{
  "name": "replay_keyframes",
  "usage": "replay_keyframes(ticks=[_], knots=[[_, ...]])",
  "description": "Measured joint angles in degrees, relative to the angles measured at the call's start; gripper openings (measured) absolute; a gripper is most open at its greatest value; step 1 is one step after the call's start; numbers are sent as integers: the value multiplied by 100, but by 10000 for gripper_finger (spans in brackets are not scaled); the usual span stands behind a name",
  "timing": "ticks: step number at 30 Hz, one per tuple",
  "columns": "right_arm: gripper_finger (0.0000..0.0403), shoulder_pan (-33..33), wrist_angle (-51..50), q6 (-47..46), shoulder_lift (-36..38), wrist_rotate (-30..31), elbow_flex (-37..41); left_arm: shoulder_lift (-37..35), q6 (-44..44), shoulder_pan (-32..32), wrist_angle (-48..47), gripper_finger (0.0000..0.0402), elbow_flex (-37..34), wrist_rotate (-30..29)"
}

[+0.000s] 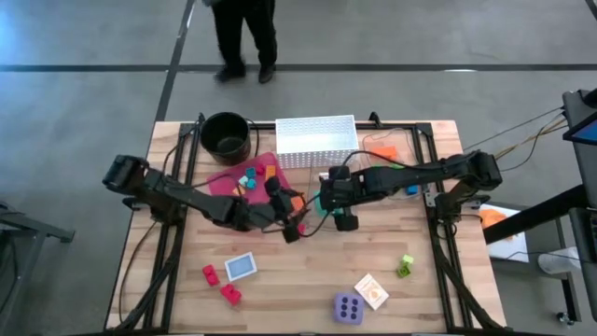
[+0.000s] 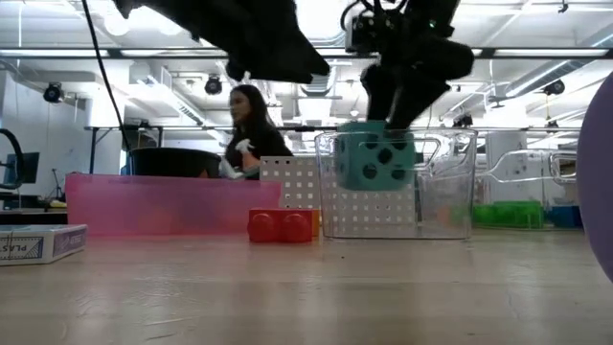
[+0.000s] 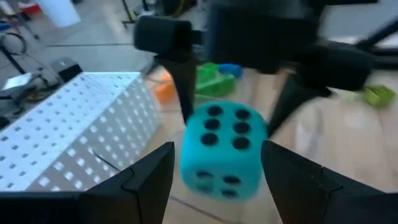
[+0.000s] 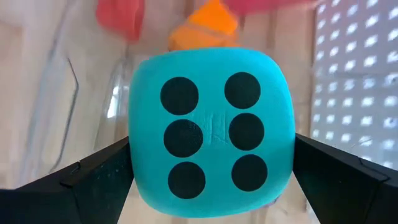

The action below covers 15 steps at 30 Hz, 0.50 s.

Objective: Pick & Place Toys
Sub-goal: Put the blue die into the bottom transparent bin

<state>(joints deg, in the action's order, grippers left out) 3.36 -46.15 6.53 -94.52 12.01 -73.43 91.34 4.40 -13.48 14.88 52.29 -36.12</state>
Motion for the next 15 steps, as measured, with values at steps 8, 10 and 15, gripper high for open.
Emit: replay_keyframes(ticks=[8, 10, 15], knots=[[398, 0, 202, 115, 333, 6, -39, 454, -57, 666, 907, 242, -7, -156], [398, 0, 205, 109, 361, 8, -37, 567, -253, 736, 1277, 242, 5, 4], [398, -4, 217, 98, 365, 8, -11, 641, -447, 756, 1553, 242, 68, 603]])
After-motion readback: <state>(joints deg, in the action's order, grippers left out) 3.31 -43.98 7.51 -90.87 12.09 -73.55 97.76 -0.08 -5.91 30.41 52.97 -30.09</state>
